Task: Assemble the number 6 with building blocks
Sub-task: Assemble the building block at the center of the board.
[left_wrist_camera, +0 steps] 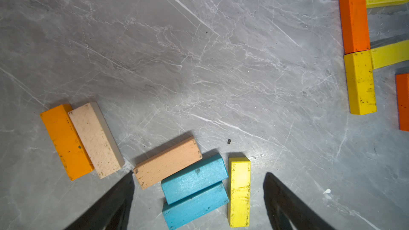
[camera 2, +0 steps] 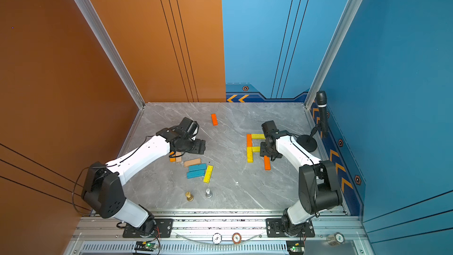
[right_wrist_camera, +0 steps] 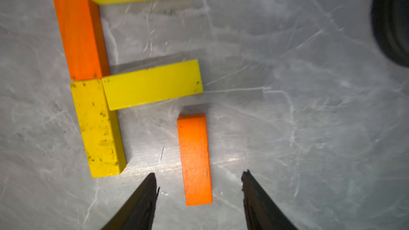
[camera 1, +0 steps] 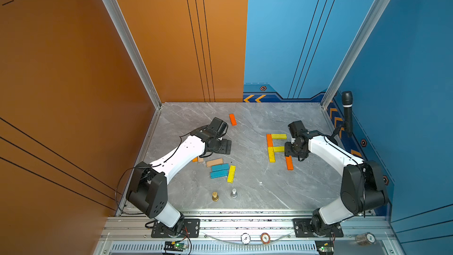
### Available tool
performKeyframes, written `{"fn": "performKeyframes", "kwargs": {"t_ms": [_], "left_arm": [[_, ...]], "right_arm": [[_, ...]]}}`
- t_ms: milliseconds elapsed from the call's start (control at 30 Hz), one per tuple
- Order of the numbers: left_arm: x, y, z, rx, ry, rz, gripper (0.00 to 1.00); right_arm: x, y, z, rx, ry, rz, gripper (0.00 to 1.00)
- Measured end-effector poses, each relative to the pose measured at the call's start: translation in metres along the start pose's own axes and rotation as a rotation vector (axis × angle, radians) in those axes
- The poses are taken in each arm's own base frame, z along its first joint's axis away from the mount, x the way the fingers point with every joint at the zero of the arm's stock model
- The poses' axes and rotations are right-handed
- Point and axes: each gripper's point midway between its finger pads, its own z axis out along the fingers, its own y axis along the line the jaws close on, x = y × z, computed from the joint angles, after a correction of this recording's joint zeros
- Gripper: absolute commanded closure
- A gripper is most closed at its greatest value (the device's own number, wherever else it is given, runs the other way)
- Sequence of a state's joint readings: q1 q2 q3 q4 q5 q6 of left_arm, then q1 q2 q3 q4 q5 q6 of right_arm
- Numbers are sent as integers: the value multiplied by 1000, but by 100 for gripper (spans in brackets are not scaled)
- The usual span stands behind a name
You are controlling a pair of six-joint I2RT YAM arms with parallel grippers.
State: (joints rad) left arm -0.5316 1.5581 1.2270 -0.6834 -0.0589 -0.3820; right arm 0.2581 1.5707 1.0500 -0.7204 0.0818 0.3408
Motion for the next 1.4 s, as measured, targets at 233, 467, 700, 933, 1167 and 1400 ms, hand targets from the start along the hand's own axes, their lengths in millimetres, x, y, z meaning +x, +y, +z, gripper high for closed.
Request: {"fn": "performKeyframes", "kwargs": {"t_ms": [233, 467, 700, 933, 1167, 1400], "left_arm": [[0, -1, 0, 2, 0, 3, 9], [1, -2, 0, 3, 1, 6, 9], [1, -2, 0, 3, 1, 6, 9], [2, -2, 2, 0, 6, 7, 9], [2, -2, 2, 0, 7, 6, 9], [2, -2, 3, 0, 8, 6, 9]], "right_arm": [[18, 1, 15, 19, 63, -26, 46], [24, 0, 24, 27, 95, -31, 50], [32, -3, 41, 18, 149, -17, 54], [27, -1, 46, -12, 147, -14, 65], [26, 0, 47, -21, 145, -23, 69], [19, -1, 48, -20, 141, -30, 69]]}}
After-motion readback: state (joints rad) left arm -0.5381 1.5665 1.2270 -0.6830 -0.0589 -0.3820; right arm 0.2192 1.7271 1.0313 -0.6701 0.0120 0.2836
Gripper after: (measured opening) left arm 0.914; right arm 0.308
